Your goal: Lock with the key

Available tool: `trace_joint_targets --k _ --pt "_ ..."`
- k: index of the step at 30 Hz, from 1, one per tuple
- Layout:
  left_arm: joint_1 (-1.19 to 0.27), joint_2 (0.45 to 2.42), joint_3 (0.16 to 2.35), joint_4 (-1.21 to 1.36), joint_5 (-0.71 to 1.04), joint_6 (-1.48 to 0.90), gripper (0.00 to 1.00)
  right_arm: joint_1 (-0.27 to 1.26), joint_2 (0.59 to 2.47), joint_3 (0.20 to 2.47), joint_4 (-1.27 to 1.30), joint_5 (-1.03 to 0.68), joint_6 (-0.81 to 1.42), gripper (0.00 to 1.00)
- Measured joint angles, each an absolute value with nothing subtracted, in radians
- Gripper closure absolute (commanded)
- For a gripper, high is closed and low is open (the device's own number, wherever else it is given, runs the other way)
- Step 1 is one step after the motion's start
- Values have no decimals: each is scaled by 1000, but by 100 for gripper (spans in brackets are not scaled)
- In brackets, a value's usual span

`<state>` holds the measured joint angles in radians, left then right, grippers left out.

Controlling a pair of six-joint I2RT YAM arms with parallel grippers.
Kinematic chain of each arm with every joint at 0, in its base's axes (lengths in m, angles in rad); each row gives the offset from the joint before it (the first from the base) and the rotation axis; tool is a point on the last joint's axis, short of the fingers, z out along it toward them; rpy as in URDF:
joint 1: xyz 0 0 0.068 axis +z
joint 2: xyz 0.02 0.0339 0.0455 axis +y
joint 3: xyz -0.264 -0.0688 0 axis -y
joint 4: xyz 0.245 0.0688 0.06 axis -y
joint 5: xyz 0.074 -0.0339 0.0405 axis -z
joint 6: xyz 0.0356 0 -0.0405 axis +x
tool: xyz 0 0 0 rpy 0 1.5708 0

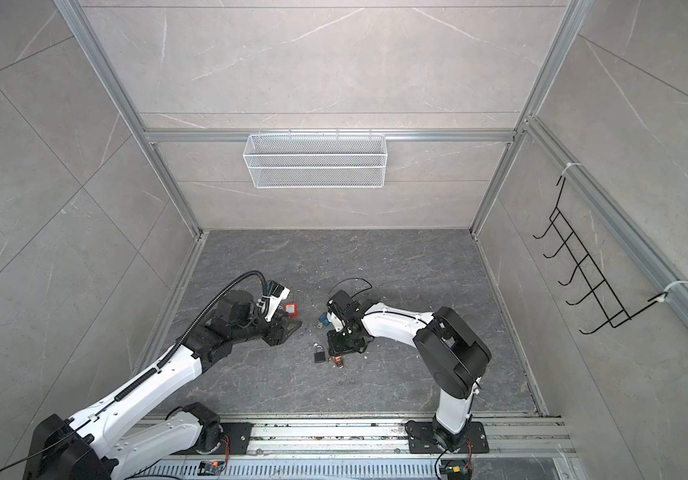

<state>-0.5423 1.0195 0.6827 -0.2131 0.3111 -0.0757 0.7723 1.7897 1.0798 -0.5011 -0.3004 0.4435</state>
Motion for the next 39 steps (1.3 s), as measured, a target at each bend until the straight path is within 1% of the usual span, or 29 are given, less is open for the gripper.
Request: trace_joint_targets --k 2,3,5,9,16,23,27,31,39 --pt "-542 1011 675 -215 308 -78 40 772 1783 1080 -500 -266 449 49" --pt "-542 1008 672 -216 307 -79 40 772 1775 1080 -503 -243 452 37" --pt "-542 1007 669 -216 305 -80 40 772 1750 1080 -505 -205 453 0" --pt "-542 1008 668 -216 305 -80 40 772 1686 1080 -504 -155 448 1" --pt "-542 1015 668 -216 305 -83 40 772 1676 1081 -519 -108 430 14" --pt "-542 1016 668 -216 305 -83 40 786 1676 1081 -553 -92 408 22" --pt "-542 1025 668 -216 305 -83 41 802 1680 1081 -577 -80 393 30" --pt "-542 1030 668 -216 305 -83 41 804 1683 1075 -594 -46 392 33" --pt "-542 1032 668 -216 306 -83 41 804 1668 1064 -602 7 388 35"
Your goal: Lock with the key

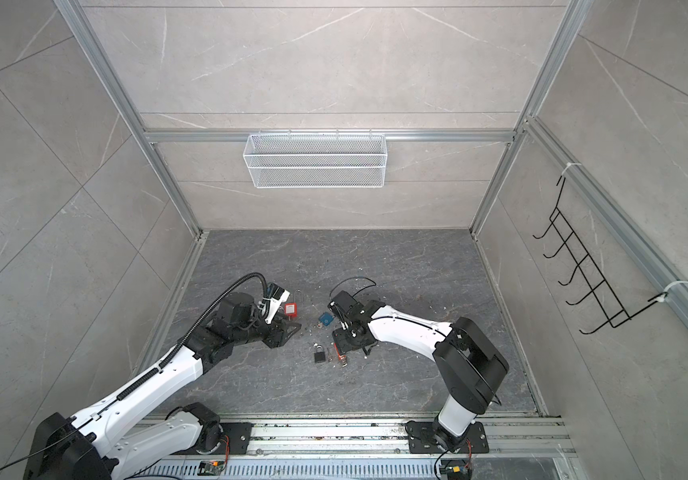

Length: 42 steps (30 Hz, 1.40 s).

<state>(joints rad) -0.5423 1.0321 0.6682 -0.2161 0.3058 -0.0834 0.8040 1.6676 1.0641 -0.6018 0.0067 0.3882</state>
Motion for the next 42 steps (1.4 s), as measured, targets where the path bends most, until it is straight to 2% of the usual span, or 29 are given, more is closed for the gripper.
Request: trace_joint_targets --k 6,13,30,36,42 --pt "-542 1034 668 -216 305 -84 42 804 1668 1064 -602 24 381 38" --pt "-542 1034 668 -217 305 -84 43 804 1658 1064 -614 30 361 47" --pt "-542 1042 668 -217 305 -95 43 822 1694 1087 -638 -38 374 45" --pt "-542 1042 668 -216 305 -99 43 842 1696 1108 -656 -44 374 48" --pt "-542 1041 668 -217 305 -102 43 850 1730 1110 -656 -61 392 55"
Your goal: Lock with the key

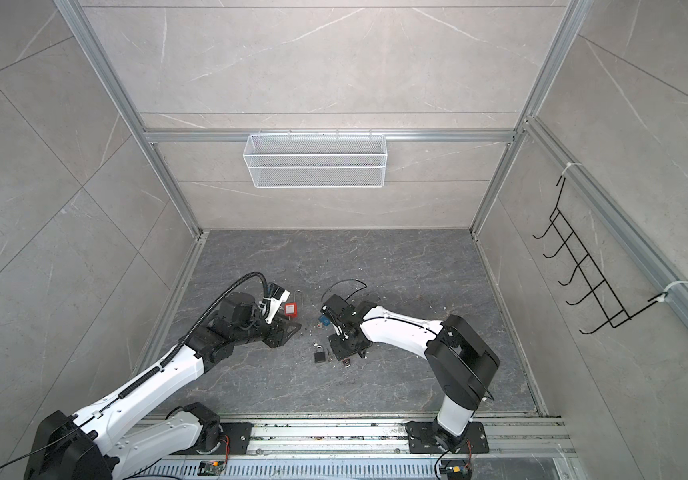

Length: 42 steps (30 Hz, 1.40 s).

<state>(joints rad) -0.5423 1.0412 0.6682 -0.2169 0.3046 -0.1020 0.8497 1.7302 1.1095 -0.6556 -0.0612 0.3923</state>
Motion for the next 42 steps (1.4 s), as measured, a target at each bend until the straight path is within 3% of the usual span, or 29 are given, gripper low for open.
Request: trace_joint_targets --k 6,20,31,42 --pt "-542 1040 668 -217 304 -102 43 850 1766 1120 -662 -78 403 67" --pt "-542 1034 659 -217 292 -102 43 850 1765 1128 -646 -132 408 69" --pt "-542 1037 659 -216 298 -102 44 850 1723 1107 -628 -119 381 49" --pt "-570 1118 664 -216 337 -13 44 850 1644 1016 -611 -117 378 50"
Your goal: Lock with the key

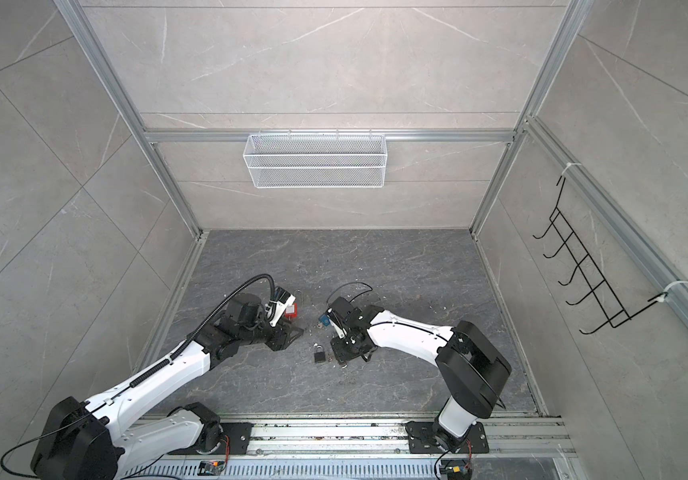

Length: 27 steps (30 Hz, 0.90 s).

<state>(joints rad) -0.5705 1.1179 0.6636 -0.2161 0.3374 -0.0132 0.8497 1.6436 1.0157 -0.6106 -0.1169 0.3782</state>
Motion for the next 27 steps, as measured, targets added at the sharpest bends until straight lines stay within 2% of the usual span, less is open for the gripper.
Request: trace_joint_targets --k 7,15,18,27 --pt "-641 1212 717 -211 396 238 44 850 1631 926 -564 -169 406 49" --pt "-648 1279 742 -197 477 557 43 842 1634 906 -478 -264 427 51" --pt "-648 1312 748 -195 500 674 43 822 1629 877 -463 -278 427 47" --pt "-651 1369 788 -170 501 778 43 807 1601 908 -466 -245 423 47"
